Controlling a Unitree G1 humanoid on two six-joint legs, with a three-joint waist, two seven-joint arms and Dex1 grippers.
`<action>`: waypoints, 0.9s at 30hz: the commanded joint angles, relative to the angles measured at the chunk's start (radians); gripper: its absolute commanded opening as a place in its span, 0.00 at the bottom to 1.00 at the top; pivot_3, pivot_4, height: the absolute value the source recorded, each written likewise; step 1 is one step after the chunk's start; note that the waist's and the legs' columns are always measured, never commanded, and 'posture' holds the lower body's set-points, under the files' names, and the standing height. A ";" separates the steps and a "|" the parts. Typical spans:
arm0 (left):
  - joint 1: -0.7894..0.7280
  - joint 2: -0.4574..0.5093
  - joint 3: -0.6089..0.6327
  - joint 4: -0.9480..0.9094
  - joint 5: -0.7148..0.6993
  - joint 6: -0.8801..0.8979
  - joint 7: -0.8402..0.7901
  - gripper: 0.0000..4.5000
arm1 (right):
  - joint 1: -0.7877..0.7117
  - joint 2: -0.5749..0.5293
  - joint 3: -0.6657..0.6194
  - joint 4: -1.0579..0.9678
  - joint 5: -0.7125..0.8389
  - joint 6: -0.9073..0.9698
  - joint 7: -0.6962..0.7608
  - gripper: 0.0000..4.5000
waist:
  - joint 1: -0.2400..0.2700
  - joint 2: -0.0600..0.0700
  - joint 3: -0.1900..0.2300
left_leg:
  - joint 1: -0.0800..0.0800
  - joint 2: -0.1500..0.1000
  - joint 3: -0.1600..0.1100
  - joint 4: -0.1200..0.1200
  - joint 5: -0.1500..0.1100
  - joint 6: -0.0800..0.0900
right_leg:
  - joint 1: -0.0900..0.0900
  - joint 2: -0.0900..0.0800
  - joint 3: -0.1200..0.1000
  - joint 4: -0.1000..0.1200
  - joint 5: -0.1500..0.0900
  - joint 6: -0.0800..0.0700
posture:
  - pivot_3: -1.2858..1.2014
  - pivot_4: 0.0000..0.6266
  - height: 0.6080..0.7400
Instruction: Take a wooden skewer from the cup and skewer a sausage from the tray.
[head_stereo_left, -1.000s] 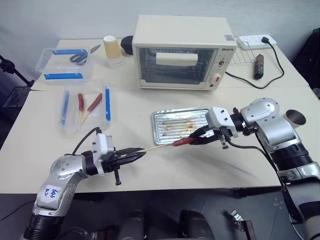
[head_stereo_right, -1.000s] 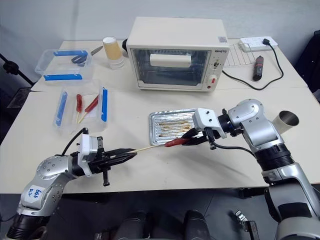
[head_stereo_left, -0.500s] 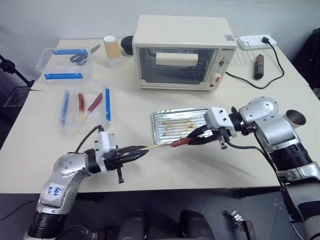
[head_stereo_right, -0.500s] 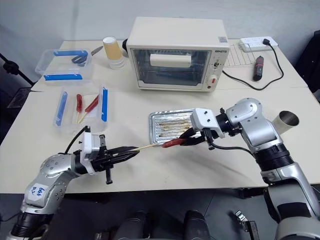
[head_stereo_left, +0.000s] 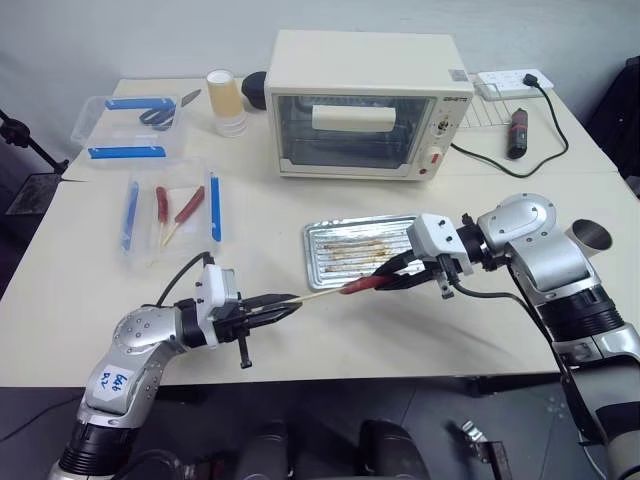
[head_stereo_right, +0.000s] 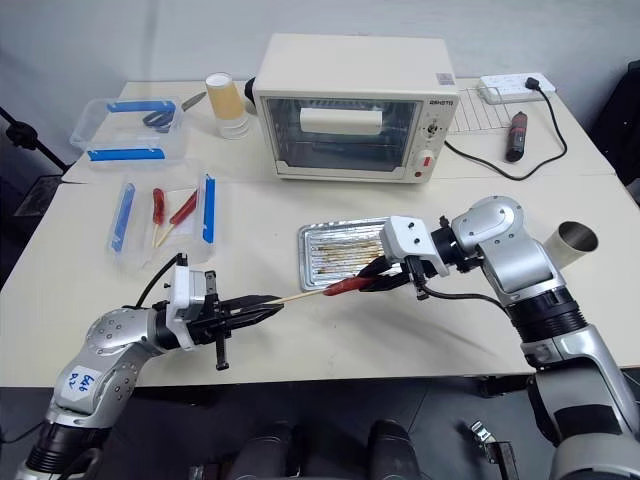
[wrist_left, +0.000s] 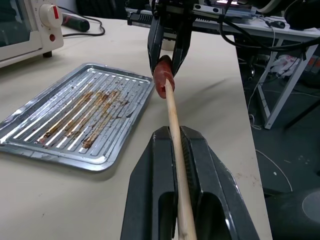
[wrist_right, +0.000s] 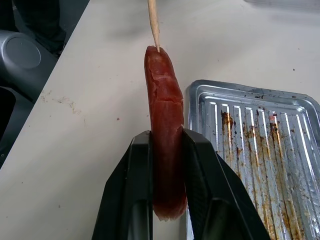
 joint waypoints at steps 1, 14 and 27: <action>0.007 0.010 0.011 -0.002 0.001 -0.007 -0.004 0.00 | -0.016 -0.015 -0.023 -0.015 0.020 -0.003 0.054 0.18 | 0.000 0.000 0.000 | 0.000 0.000 0.000 0.000 0.000 0.000 | 0.000 0.000 0.000 0.000 0.000 0.000 | 0.52 0.24 1.00; 0.012 0.013 0.019 0.002 -0.002 -0.006 -0.002 0.00 | -0.020 -0.012 -0.024 -0.011 0.019 -0.001 0.050 0.18 | 0.000 0.000 0.000 | 0.000 0.000 0.000 0.000 0.000 0.000 | 0.000 0.000 0.000 0.000 0.000 0.000 | 0.52 0.24 1.00; 0.033 0.017 0.033 -0.013 -0.012 0.000 -0.004 0.00 | -0.021 -0.014 -0.025 -0.001 0.016 -0.003 0.049 0.18 | 0.000 0.000 0.000 | 0.000 0.000 0.000 0.000 0.000 0.000 | 0.000 0.000 0.000 0.000 0.000 0.000 | 0.52 0.24 1.00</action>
